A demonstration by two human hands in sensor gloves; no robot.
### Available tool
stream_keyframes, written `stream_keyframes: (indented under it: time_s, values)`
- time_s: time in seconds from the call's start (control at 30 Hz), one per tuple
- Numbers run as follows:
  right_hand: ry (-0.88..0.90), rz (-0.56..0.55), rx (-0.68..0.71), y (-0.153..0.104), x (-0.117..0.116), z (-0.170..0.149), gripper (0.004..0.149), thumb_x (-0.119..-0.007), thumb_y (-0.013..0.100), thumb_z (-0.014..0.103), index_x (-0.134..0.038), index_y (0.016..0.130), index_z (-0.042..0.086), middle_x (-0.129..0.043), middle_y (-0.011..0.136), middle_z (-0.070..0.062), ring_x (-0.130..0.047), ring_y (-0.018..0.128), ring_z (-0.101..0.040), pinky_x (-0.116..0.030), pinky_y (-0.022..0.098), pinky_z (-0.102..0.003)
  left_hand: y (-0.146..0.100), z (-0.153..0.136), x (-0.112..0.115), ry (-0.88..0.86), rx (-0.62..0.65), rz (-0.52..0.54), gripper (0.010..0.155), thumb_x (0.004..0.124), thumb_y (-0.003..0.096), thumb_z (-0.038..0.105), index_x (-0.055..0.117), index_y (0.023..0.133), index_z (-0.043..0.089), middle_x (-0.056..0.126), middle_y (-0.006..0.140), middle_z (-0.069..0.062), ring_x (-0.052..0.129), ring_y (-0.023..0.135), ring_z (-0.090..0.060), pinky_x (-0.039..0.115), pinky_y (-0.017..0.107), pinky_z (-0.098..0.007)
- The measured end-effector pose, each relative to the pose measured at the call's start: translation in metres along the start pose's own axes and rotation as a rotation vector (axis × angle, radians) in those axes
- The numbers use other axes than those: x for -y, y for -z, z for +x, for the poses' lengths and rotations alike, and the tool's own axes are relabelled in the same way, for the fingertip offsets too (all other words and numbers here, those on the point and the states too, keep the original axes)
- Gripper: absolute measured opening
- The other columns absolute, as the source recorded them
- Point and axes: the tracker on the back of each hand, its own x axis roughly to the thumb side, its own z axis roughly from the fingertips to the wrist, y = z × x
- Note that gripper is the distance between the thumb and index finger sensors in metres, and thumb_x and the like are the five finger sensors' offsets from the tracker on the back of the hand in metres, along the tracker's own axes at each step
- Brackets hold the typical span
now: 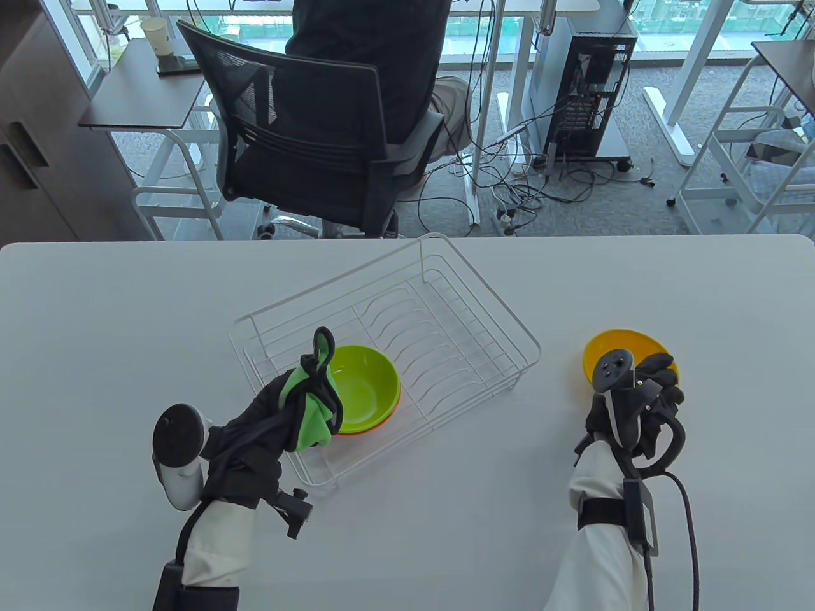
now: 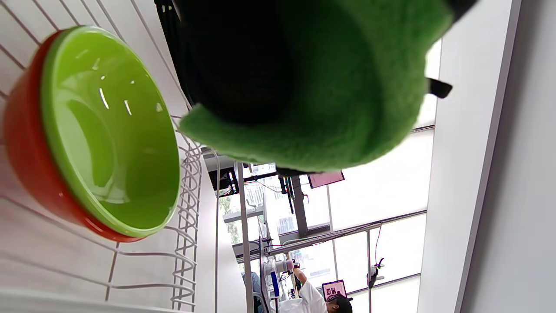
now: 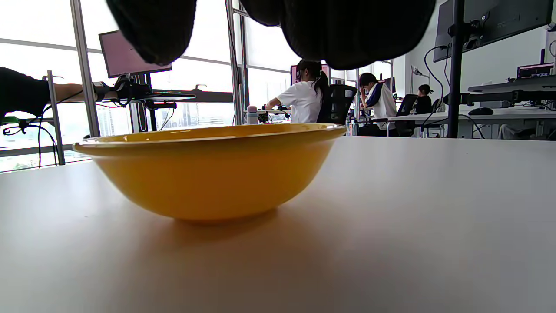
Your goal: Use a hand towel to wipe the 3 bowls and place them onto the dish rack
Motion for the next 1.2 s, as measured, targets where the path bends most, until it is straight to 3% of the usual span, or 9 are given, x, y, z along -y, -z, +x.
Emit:
stream_keyframes:
  time_s: [0.17,0.4,0.57,0.8,1.2]
  values:
    - [-0.054,0.053,-0.083,0.008,-0.012,-0.016,0.09,-0.078,0.046,0.045,-0.039,0.11,-0.003,-0.051,0.105,-0.033,-0.068,0.091,-0.055,-0.066,0.063,-0.06,0.0,0.0,0.001,0.0,-0.007,-0.004,0.056,0.077,0.0564,0.028,0.066,0.107,0.006,0.084,0.096,-0.029,0.099,0.071,-0.039,0.094,0.04,-0.03]
    - [0.23,0.247,-0.231,0.017,-0.02,-0.033,0.093,-0.082,0.045,0.039,-0.034,0.107,-0.011,-0.049,0.099,-0.04,-0.096,0.065,-0.033,-0.086,0.044,-0.039,0.0,0.0,0.003,-0.029,-0.014,-0.008,0.056,0.077,0.0566,0.028,0.065,0.107,0.006,0.084,0.096,-0.029,0.098,0.072,-0.039,0.094,0.041,-0.03]
    - [0.341,0.27,-0.284,0.019,-0.022,-0.04,0.089,-0.084,0.044,0.031,-0.036,0.105,-0.014,-0.056,0.094,-0.041,-0.103,0.051,-0.019,-0.093,0.034,-0.027,0.0,0.0,0.004,-0.022,-0.018,-0.01,0.056,0.077,0.0565,0.027,0.065,0.107,0.006,0.083,0.096,-0.029,0.099,0.072,-0.039,0.095,0.041,-0.03]
    - [0.54,0.355,-0.372,0.02,-0.027,-0.05,0.086,-0.084,0.045,0.026,-0.038,0.103,-0.017,-0.06,0.091,-0.041,-0.106,0.049,-0.018,-0.095,0.033,-0.025,0.0,-0.001,0.005,-0.018,-0.023,-0.015,0.056,0.077,0.0565,0.027,0.065,0.107,0.006,0.083,0.096,-0.029,0.098,0.072,-0.039,0.095,0.041,-0.03]
    - [0.649,0.335,-0.455,0.02,-0.03,-0.057,0.075,-0.085,0.043,0.021,-0.053,0.099,-0.017,-0.074,0.082,-0.037,-0.111,0.04,-0.015,-0.099,0.025,-0.023,0.0,-0.002,0.008,-0.023,-0.031,-0.018,0.056,0.077,0.0565,0.027,0.065,0.107,0.006,0.083,0.097,-0.029,0.099,0.072,-0.039,0.095,0.041,-0.03]
